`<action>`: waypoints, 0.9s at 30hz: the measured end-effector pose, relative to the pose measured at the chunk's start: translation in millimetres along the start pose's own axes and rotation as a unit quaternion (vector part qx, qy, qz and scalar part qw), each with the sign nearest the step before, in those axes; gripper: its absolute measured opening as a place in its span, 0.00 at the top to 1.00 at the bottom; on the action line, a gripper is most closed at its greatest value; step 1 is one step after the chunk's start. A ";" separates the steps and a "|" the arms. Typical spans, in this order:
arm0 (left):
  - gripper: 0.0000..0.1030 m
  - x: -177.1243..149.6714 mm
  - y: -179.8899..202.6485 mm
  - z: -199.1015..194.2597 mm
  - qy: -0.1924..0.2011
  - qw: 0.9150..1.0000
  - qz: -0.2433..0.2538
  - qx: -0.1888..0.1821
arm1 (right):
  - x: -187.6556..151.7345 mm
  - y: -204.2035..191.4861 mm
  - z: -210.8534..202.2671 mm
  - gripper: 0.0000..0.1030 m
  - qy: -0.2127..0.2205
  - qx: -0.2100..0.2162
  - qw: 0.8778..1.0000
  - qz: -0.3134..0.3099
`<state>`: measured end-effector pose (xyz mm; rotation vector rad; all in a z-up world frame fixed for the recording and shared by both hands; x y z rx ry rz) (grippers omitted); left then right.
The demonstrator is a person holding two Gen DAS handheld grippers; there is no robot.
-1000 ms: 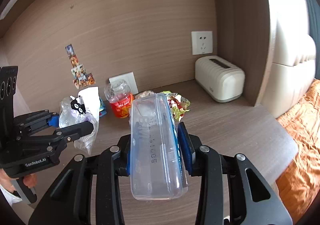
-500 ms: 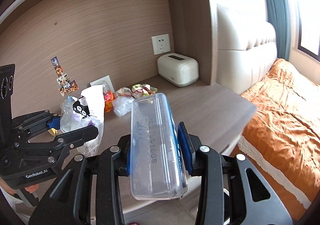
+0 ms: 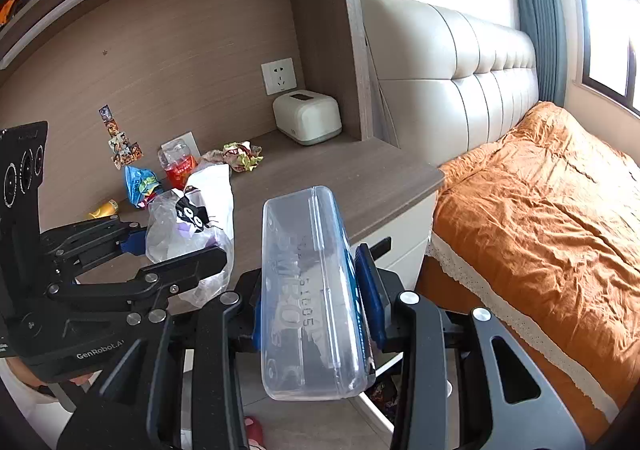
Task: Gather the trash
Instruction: 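Carry both items over the white bin and open both tools to drop them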
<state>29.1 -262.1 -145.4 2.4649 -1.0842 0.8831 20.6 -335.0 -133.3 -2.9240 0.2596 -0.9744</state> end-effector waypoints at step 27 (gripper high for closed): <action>0.62 -71.5 107.0 188.9 -0.106 0.985 0.101 -0.087 | -122.1 135.4 81.1 0.62 -0.069 -0.055 0.988 0.131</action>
Point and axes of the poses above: each gripper's, at about its wrist camera, not at the fingertips, and z roughly the way its jaws point, y to its right, x to its top, the point moved 6 cm from there along z, roughly the way its jaws point, and after that the axes turned 11 degrees about -y, right-handed, at the moved point
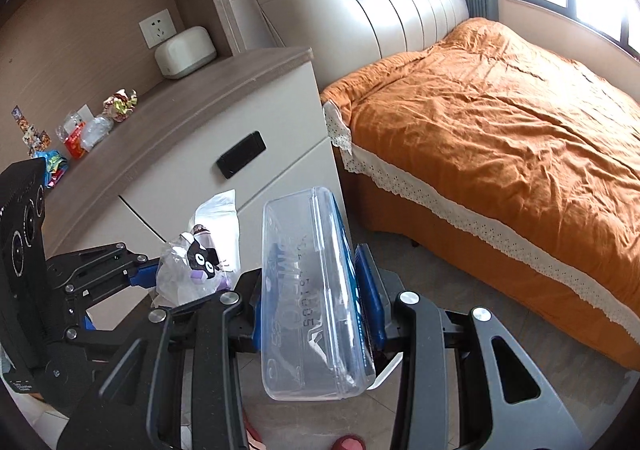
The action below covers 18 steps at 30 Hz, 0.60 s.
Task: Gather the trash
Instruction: 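Carry both items over the white bin and open both tools to drop them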
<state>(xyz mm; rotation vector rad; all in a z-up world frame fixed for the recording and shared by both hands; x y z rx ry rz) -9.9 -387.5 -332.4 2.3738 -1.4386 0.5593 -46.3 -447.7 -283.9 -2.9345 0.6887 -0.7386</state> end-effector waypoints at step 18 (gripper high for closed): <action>0.62 -54.1 -0.5 225.0 -0.085 0.993 0.049 -0.064 | -64.1 58.8 208.2 0.62 -0.101 0.006 0.993 0.064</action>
Point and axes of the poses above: each gripper's, at about its wrist camera, not at the fingertips, and z roughly the way its jaws point, y to its right, x to its top, the point moved 6 cm from there along z, roughly the way its jaws point, and after that the axes turned 11 degrees about -y, right-handed, at the moved point
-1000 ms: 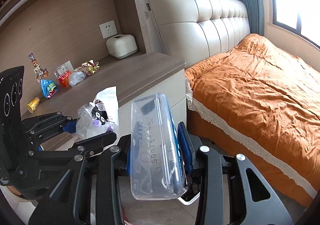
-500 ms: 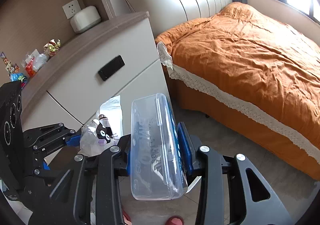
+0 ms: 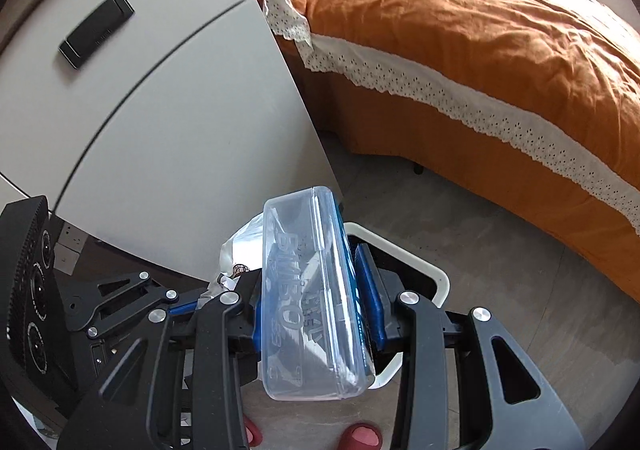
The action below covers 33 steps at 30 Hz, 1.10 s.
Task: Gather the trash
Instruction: 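Carry both items over the white bin and open both tools to drop them, then move both open tools back toward the remaining desk trash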
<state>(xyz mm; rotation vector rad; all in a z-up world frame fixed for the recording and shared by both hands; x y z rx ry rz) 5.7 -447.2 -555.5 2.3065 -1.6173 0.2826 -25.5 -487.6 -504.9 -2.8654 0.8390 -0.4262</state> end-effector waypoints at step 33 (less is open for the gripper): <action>0.05 -10.0 -24.8 -74.6 0.026 0.998 -0.054 0.002 | -3.6 -30.6 -63.1 0.04 0.043 -0.048 0.998 -0.006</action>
Point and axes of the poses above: each gripper's, at about its wrist camera, not at the fingertips, and z roughly the way its jaws point, y to its right, x to its top, the point moved 6 cm from there along z, roughly the way its jaws point, and after that the axes turned 11 degrees about -y, right-handed, at the moved point
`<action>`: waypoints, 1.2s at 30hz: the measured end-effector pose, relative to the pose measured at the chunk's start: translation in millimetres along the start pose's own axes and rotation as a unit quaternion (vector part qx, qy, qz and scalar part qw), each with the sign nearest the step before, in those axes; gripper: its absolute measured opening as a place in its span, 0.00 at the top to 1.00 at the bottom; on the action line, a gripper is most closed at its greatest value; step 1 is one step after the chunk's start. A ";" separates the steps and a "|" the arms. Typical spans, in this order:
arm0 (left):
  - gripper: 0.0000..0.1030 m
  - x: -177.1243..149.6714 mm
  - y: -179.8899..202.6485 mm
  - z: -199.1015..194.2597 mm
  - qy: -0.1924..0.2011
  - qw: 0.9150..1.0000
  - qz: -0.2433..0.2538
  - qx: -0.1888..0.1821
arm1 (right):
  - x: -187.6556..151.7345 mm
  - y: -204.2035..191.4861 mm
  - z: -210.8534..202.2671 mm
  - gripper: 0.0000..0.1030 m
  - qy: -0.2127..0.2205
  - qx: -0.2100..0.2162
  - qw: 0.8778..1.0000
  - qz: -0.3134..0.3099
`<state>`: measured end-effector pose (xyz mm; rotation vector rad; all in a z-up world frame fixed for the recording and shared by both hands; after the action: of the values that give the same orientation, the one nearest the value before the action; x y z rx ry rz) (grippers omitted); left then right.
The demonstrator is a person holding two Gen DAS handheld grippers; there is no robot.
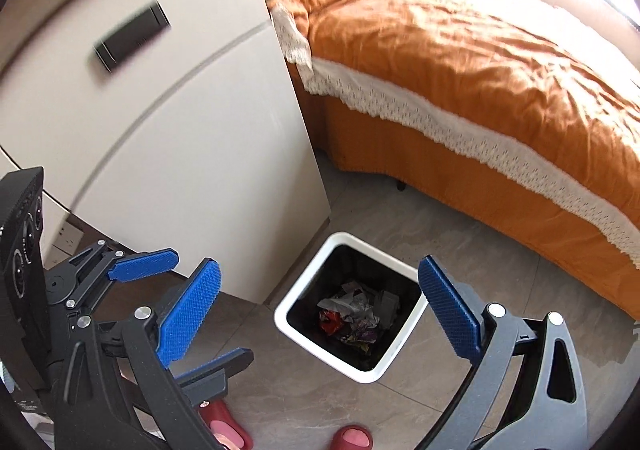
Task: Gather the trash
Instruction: 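Move both open tools back toward the remaining desk trash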
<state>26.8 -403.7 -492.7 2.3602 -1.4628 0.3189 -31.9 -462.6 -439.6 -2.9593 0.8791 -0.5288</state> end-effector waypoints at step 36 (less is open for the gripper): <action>0.05 -18.3 -79.5 -367.1 0.209 0.957 -0.142 0.142 | 97.0 -211.2 -260.6 0.04 0.183 0.093 0.966 -0.156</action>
<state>86.5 -208.3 -176.9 2.4718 -0.9185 0.9367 72.1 -313.9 -141.3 -2.8792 0.3401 -1.1293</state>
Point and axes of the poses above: each gripper's, at about its wrist camera, not at the fingertips, and z roughly the way its jaws point, y to its right, x to its top, the point moved 6 cm from there along z, roughly the way its jaws point, and after that the axes turned 11 degrees about -y, right-handed, at the moved point
